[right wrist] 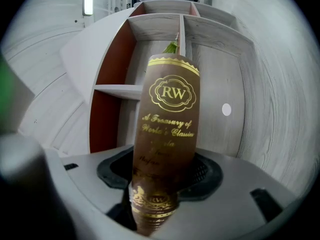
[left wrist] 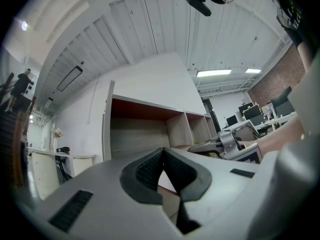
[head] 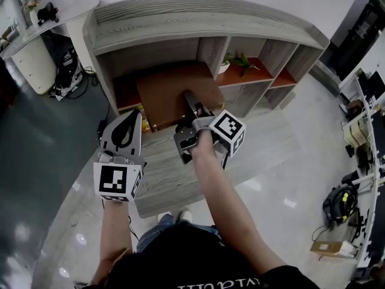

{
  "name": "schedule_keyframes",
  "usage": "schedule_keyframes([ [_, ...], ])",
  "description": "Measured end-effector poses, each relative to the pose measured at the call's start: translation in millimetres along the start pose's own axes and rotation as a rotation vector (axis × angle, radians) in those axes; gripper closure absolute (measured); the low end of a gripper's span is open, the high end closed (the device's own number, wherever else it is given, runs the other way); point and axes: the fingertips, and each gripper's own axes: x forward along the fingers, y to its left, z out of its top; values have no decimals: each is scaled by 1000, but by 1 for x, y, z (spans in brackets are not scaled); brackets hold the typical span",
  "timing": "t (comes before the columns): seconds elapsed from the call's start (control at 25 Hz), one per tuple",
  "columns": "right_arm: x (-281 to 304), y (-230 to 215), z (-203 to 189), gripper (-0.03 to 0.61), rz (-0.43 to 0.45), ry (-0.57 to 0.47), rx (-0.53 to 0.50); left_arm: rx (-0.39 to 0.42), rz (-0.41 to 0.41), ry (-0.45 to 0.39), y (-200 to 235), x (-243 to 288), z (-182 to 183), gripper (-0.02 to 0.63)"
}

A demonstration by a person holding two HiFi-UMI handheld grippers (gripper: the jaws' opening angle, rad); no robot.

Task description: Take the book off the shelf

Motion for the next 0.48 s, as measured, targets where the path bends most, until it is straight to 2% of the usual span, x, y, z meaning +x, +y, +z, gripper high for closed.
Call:
schedule_keyframes([
  [0.48, -42, 3, 4, 345, 58, 34, -50, -5, -5, -32, -10, 4, 12, 601],
])
